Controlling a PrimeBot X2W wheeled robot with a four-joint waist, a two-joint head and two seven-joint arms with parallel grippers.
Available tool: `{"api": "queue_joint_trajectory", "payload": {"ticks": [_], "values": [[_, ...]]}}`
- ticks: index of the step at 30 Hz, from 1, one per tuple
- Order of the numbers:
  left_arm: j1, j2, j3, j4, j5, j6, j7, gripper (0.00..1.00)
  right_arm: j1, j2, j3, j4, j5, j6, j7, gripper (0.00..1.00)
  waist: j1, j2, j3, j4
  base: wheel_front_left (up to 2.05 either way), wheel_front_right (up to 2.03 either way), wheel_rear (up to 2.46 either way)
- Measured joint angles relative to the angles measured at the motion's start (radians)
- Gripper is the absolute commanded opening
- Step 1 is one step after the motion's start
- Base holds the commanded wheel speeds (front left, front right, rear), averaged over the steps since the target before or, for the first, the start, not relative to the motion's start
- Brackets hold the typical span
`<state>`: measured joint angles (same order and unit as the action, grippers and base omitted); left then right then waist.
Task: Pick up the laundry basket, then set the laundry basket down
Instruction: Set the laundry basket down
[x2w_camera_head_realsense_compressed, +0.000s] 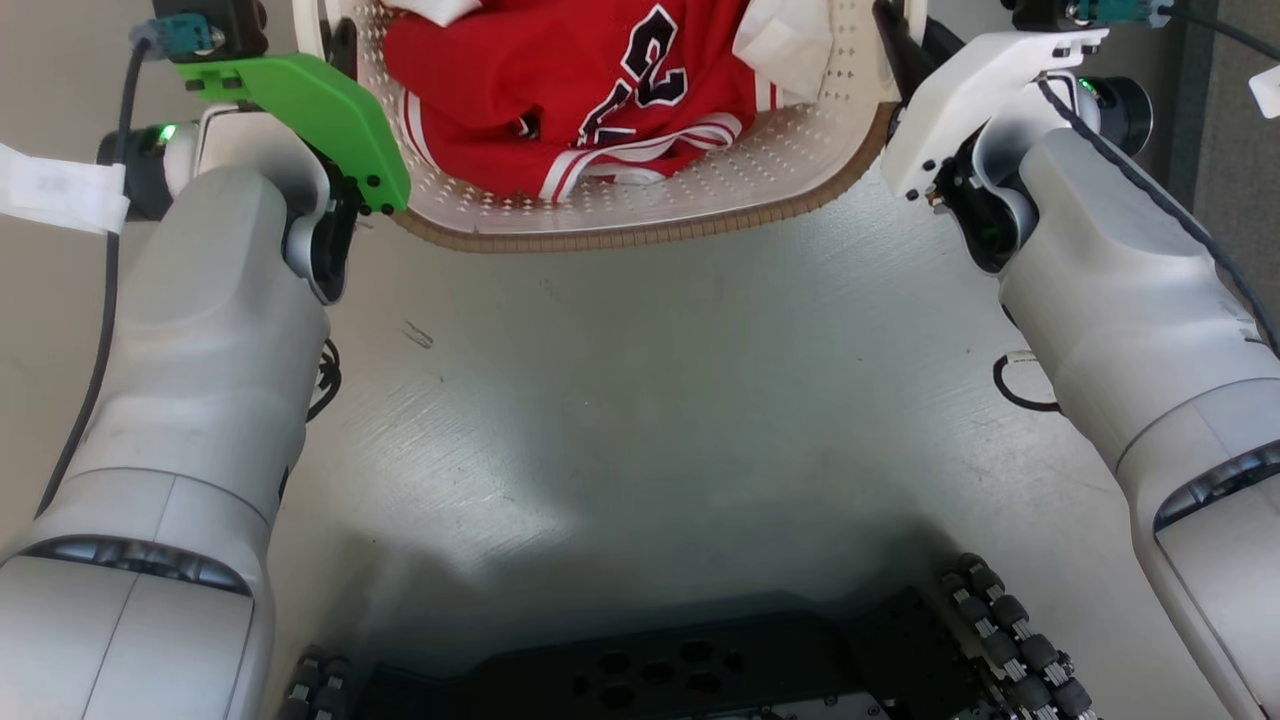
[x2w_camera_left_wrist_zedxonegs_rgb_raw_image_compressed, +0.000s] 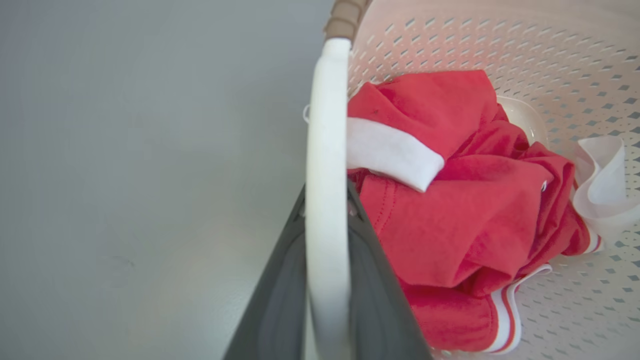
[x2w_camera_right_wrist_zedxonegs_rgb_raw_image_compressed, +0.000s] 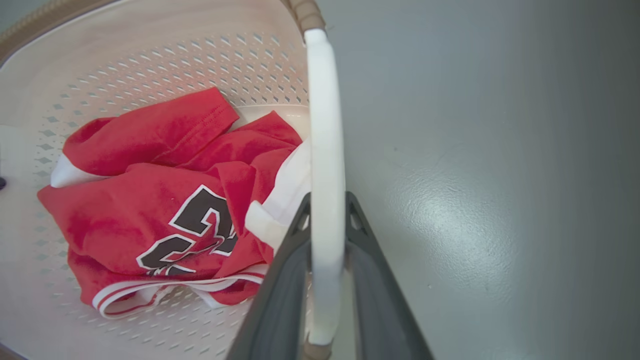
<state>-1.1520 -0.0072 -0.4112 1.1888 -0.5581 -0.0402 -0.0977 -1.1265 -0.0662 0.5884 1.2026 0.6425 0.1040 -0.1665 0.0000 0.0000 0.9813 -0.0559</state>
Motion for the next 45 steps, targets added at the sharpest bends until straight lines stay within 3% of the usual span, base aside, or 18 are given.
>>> {"api": "queue_joint_trajectory", "payload": {"ticks": [30,31,32,33,45], "values": [[-0.031,0.002,-0.002,0.034,0.000,-0.038,-0.017,0.00,-0.028,0.003,0.001,0.020,0.002,0.011,0.018,0.00,0.0000,0.0000,0.011,-0.001,0.00,0.00,0.00],[-0.032,0.002,-0.002,0.034,-0.001,-0.040,-0.016,0.00,-0.029,0.003,0.003,0.021,0.002,0.011,0.017,0.29,0.0000,0.0000,0.010,-0.001,0.00,0.00,0.00],[-0.032,0.002,0.000,0.035,-0.002,-0.045,-0.011,0.41,-0.029,0.003,0.006,0.022,0.002,0.011,0.017,0.94,0.0000,0.0000,0.010,-0.001,0.00,0.00,0.00],[-0.033,0.002,0.000,0.035,-0.004,-0.049,-0.008,1.00,-0.031,0.002,0.009,0.025,0.002,0.011,0.017,1.00,0.0000,0.0000,0.009,-0.001,0.00,0.00,0.00],[-0.026,0.021,-0.009,0.057,-0.007,-0.065,-0.023,1.00,-0.020,-0.020,0.025,0.042,0.000,0.010,-0.017,1.00,0.0000,0.0000,-0.027,0.000,0.00,0.00,0.00]]}}
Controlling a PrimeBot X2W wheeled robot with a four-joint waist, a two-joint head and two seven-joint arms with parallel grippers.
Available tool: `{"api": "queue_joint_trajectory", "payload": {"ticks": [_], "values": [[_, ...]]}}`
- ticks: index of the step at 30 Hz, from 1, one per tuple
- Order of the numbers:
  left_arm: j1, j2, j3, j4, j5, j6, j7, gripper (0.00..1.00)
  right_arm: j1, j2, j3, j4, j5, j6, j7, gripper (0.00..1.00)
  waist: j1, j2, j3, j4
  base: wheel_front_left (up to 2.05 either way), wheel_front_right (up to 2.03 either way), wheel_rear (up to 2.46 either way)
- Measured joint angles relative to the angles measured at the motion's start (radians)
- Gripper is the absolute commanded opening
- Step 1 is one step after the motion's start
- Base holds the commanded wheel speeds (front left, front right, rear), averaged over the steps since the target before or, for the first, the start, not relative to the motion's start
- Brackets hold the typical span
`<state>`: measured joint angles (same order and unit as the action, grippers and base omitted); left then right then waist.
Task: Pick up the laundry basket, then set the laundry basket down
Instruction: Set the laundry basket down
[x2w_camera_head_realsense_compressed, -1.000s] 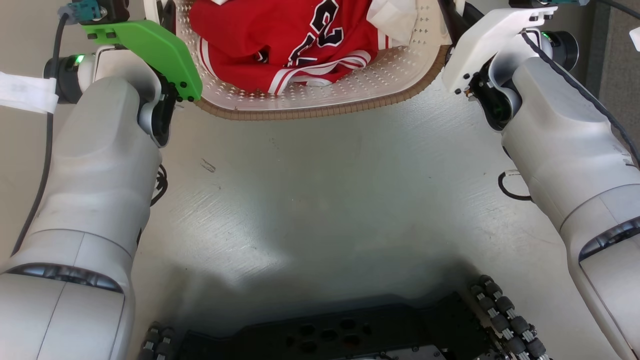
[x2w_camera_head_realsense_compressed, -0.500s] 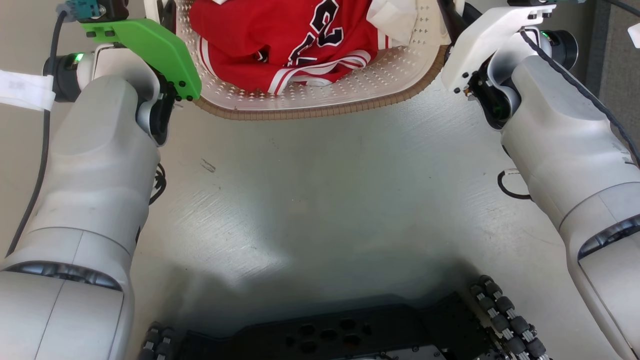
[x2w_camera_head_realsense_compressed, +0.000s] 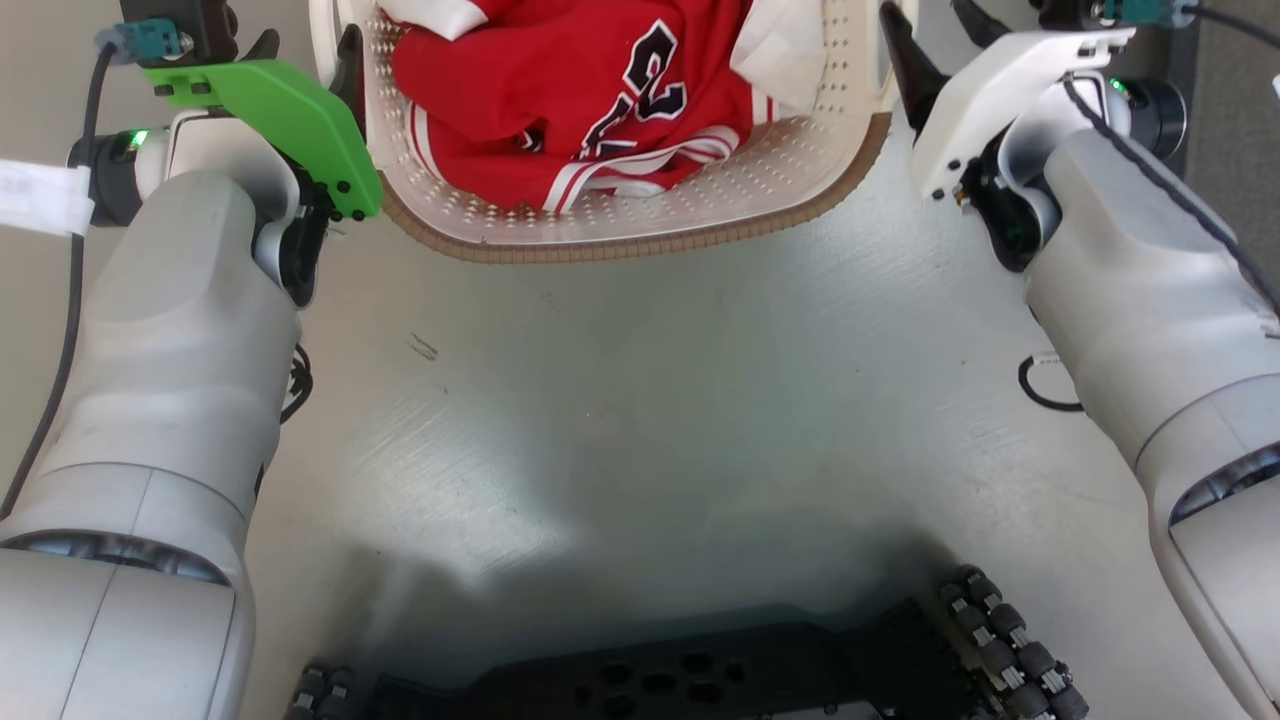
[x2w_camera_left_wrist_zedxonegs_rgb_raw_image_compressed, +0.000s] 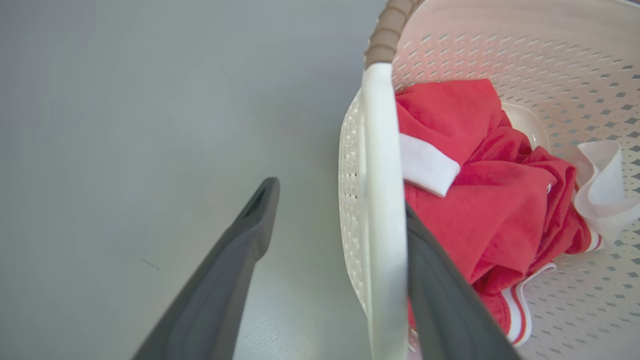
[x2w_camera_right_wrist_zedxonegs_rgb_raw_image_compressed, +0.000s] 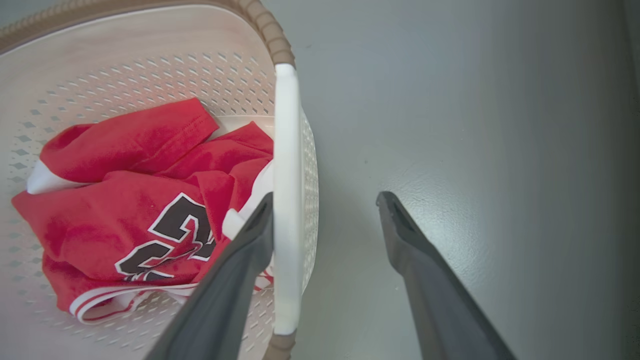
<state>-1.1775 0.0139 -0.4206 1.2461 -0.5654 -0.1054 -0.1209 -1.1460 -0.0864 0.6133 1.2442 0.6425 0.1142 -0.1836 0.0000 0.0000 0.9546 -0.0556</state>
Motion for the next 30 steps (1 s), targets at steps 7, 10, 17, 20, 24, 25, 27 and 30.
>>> {"api": "queue_joint_trajectory", "payload": {"ticks": [7,10,17,20,24,25,27,30], "values": [[0.025,0.003,-0.011,-0.004,-0.001,-0.008,-0.063,1.00,0.034,-0.002,0.002,0.000,0.000,0.000,-0.028,1.00,0.0000,0.0000,-0.050,0.000,0.00,0.00,0.00],[0.054,0.003,-0.015,-0.002,-0.001,-0.009,-0.079,1.00,0.049,-0.007,0.001,-0.001,0.000,0.000,-0.037,1.00,0.0000,0.0000,-0.075,-0.001,0.00,0.00,0.00],[0.106,0.004,-0.028,-0.001,0.000,-0.009,-0.111,1.00,0.096,-0.011,-0.009,-0.003,0.003,0.009,-0.055,1.00,0.0000,0.0000,-0.145,-0.003,0.00,0.00,0.00],[0.118,0.004,-0.029,-0.010,0.007,-0.009,-0.123,1.00,0.115,-0.017,-0.015,-0.007,0.004,0.009,-0.059,1.00,0.0000,0.0000,-0.180,-0.004,0.00,0.00,0.00],[0.145,0.005,-0.025,-0.035,0.007,-0.009,-0.131,1.00,0.146,-0.020,-0.024,-0.024,0.010,0.009,-0.064,1.00,0.0000,0.0000,-0.241,-0.003,0.00,0.00,0.00],[0.152,0.005,-0.025,-0.039,0.007,-0.009,-0.131,1.00,0.153,-0.021,-0.027,-0.028,0.010,0.009,-0.064,1.00,0.0000,0.0000,-0.254,-0.003,0.00,0.00,0.00],[0.168,0.008,-0.025,-0.051,0.016,-0.008,-0.131,1.00,0.168,-0.021,-0.031,-0.038,0.011,0.009,-0.067,1.00,0.0000,0.0000,-0.279,-0.003,0.00,0.00,0.00],[0.184,0.015,-0.022,-0.065,0.021,-0.007,-0.131,1.00,0.184,-0.023,-0.043,-0.057,0.013,0.009,-0.068,1.00,0.0000,0.0000,-0.304,-0.003,0.00,0.00,0.00]]}}
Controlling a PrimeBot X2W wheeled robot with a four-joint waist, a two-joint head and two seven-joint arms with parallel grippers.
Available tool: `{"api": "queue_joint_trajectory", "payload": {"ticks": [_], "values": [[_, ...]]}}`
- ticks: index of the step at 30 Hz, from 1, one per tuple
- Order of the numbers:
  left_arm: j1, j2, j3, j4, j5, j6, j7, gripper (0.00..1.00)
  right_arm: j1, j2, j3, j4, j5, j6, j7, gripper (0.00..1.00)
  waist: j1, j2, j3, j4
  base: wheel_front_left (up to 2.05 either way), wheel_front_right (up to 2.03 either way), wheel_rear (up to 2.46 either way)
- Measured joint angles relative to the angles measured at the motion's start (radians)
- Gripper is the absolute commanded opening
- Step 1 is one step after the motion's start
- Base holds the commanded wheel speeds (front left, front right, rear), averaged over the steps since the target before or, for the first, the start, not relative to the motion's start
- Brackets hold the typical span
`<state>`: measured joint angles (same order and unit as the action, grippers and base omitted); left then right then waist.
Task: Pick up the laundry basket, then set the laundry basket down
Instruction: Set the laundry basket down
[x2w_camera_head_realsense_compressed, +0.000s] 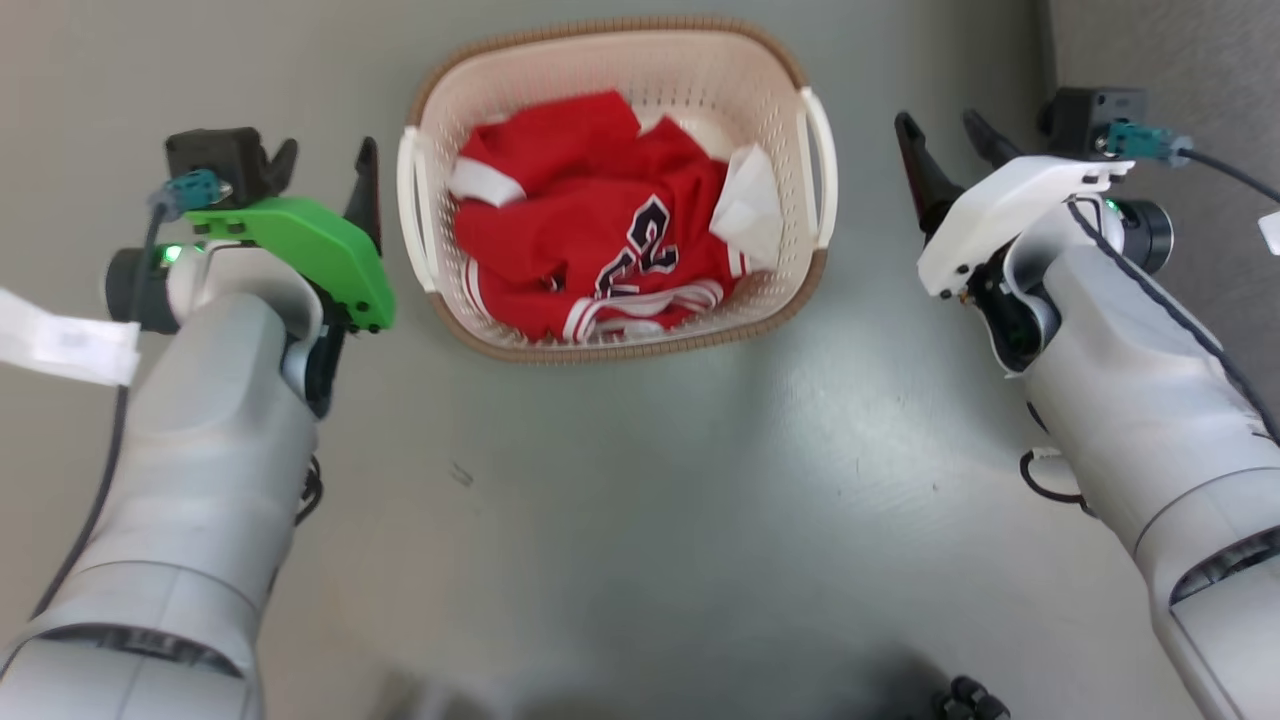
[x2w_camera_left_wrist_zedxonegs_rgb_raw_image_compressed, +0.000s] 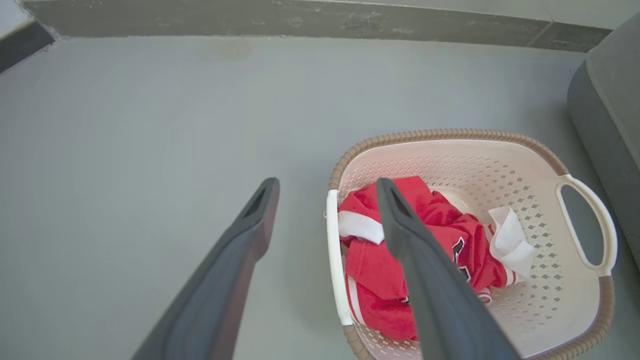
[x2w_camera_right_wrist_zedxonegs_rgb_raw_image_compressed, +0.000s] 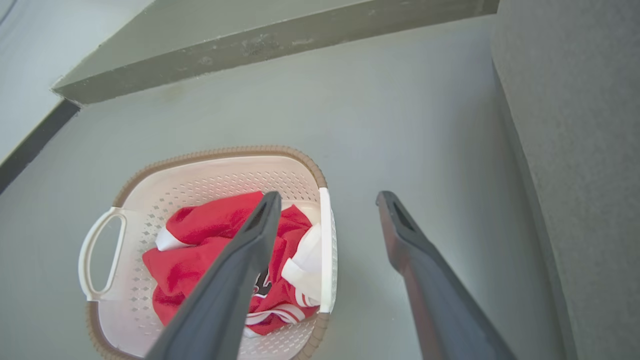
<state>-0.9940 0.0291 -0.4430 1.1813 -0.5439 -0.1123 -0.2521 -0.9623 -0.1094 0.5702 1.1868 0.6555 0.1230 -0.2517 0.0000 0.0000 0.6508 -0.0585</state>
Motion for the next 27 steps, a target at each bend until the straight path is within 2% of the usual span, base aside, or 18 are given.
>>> {"api": "queue_joint_trajectory", "payload": {"ticks": [5,13,27], "values": [[0.026,0.041,0.030,-0.118,0.021,0.032,0.000,1.00,0.014,-0.021,-0.042,-0.098,0.001,-0.002,0.000,1.00,0.0000,0.0000,-0.064,-0.002,0.00,0.00,0.00],[0.116,0.064,0.077,-0.271,0.057,0.066,0.000,1.00,0.107,-0.038,-0.097,-0.208,-0.016,-0.022,0.000,1.00,0.0000,0.0000,-0.166,-0.008,0.00,0.00,0.00],[0.320,0.081,0.146,-0.518,0.136,0.118,0.000,1.00,0.262,-0.059,-0.182,-0.430,-0.127,-0.082,0.000,1.00,0.0000,0.0000,-0.346,-0.025,0.00,0.00,0.00]]}}
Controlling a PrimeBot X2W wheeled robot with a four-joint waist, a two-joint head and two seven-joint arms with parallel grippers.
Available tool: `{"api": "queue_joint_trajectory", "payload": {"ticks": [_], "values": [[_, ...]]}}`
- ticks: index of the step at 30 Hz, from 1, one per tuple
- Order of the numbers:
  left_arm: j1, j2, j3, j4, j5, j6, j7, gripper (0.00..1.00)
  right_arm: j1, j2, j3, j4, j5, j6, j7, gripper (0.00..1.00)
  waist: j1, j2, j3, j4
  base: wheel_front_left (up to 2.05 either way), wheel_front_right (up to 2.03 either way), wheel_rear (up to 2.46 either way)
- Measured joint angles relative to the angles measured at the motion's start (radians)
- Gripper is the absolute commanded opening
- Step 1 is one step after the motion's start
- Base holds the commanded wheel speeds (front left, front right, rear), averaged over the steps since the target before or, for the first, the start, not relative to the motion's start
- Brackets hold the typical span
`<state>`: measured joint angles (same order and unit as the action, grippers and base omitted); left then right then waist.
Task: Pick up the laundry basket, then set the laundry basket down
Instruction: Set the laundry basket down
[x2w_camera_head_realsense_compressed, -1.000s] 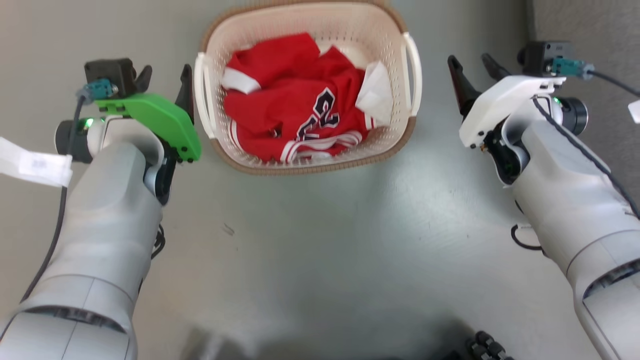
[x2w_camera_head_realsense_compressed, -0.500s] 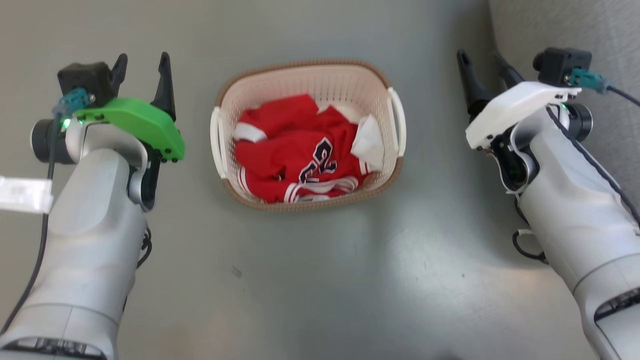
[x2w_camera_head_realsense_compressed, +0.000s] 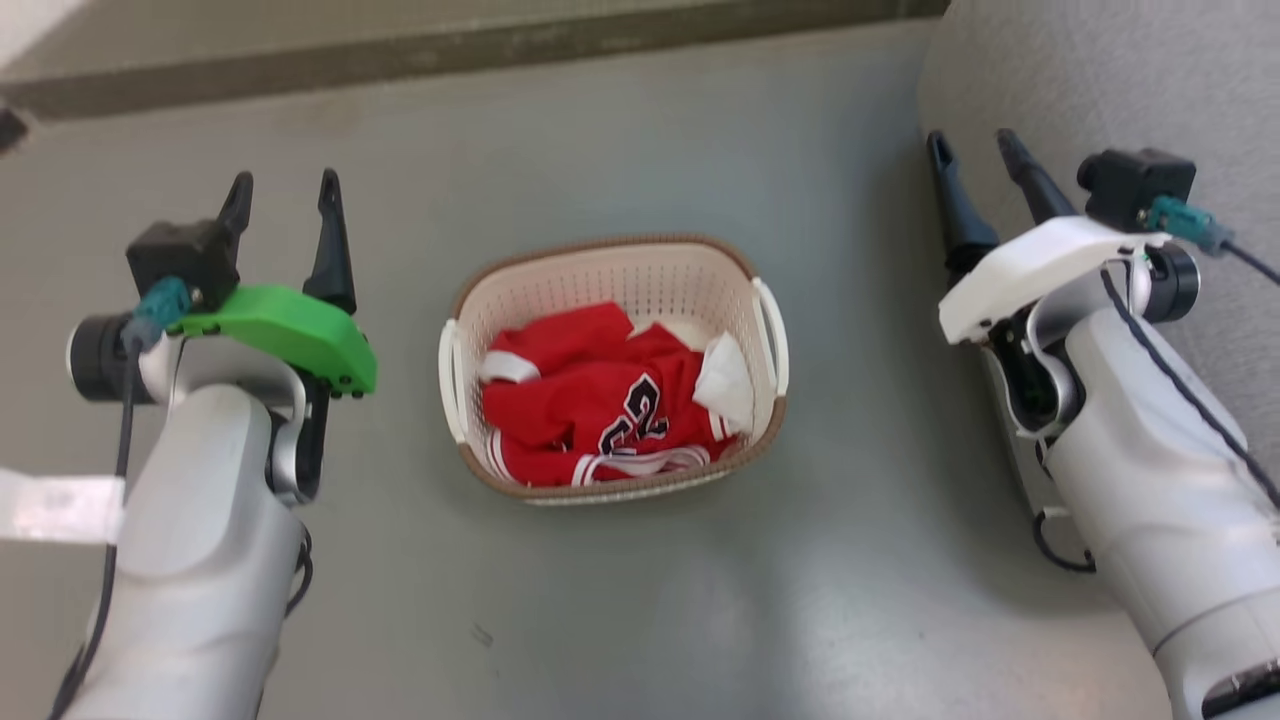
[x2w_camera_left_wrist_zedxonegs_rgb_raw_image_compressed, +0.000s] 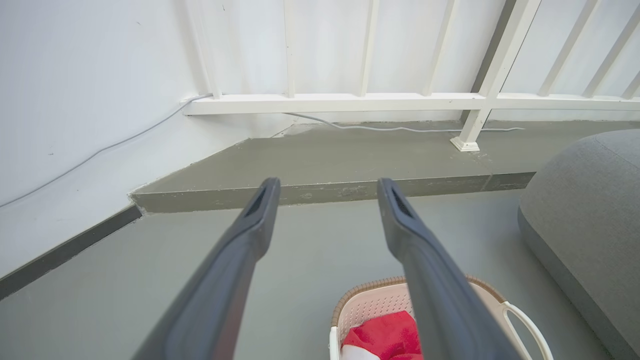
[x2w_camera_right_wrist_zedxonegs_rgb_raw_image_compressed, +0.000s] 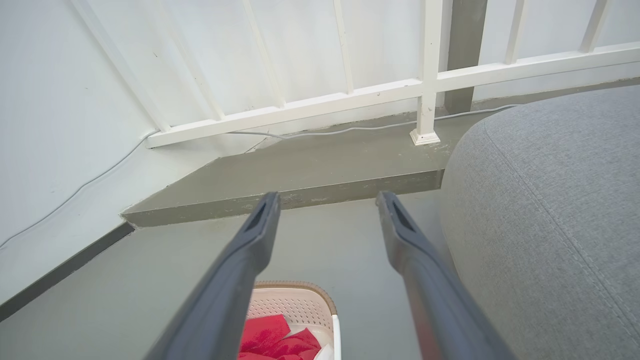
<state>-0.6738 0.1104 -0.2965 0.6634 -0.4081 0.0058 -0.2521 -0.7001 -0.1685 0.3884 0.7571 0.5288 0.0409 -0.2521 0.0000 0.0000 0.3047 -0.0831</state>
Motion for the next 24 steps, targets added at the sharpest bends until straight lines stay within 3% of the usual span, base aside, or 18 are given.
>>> {"api": "queue_joint_trajectory", "payload": {"ticks": [6,24], "values": [[0.116,-0.001,0.032,-0.115,0.017,0.030,0.000,1.00,0.103,0.006,-0.029,-0.091,-0.055,-0.019,0.000,1.00,0.0000,0.0000,-0.090,-0.006,0.00,0.00,0.00],[0.399,-0.007,0.028,-0.313,0.077,0.049,0.000,1.00,0.347,0.010,-0.052,-0.218,-0.128,-0.052,0.000,1.00,-0.0001,0.0000,-0.272,-0.017,0.00,0.00,0.00]]}}
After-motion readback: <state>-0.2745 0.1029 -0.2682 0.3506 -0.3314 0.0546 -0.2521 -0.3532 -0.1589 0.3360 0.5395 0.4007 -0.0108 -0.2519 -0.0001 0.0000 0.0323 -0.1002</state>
